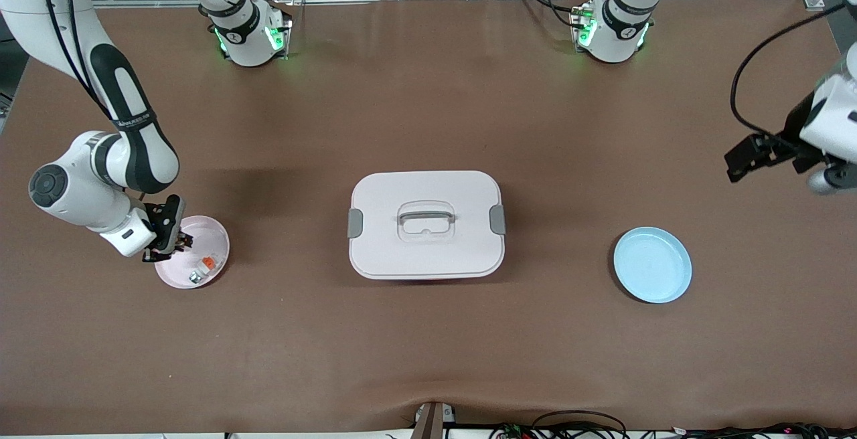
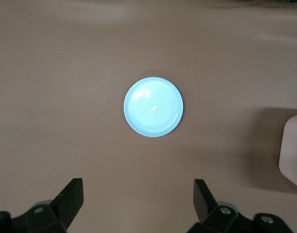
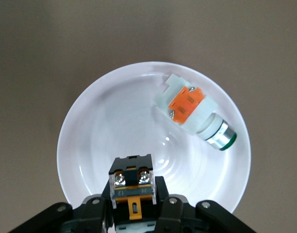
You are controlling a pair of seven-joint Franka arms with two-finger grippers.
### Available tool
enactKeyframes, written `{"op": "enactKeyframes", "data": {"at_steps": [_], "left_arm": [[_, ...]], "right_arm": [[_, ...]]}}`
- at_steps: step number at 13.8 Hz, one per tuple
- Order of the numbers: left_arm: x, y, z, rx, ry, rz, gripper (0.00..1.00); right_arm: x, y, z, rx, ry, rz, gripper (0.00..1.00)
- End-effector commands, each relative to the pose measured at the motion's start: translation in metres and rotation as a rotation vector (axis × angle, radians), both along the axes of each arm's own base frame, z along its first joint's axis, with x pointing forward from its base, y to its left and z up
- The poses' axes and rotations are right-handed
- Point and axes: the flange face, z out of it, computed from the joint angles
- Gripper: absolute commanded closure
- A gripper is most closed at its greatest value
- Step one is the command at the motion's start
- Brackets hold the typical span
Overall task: Transfer orange switch to right arm and place
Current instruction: 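Lower the switch onto the white plate and open the right gripper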
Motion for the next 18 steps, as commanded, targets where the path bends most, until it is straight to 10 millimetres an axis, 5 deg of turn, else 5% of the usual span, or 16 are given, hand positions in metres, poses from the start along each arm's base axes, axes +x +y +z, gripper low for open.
{"op": "enactKeyframes", "data": {"at_steps": [1,8,16,17,18], "left_arm": [[-0.033,0.003,0.004,-0.015,-0.014,-0.012,0.0],[-0.038,-0.002,0.014,-0.045,-0.026,-0.015,0.0],[-0.041,-0.003,0.017,-0.043,-0.02,-0.028,0.0],[-0.041,-0.003,0.018,-0.043,-0.021,-0.028,0.0],[-0.041,-0.003,0.018,-0.044,-0.021,-0.028,0.0]], "right_arm": [[-0.006,-0.009,-0.009,-0.006,-0.009,-0.031,1.0],[-0.006,-0.01,-0.038,-0.01,-0.03,-0.06,1.0],[-0.007,-0.006,-0.046,-0.005,-0.014,-0.123,1.0],[-0.007,-0.007,-0.046,-0.004,-0.012,-0.124,0.01],[-0.006,-0.006,-0.045,-0.004,-0.014,-0.122,0.0]]}}
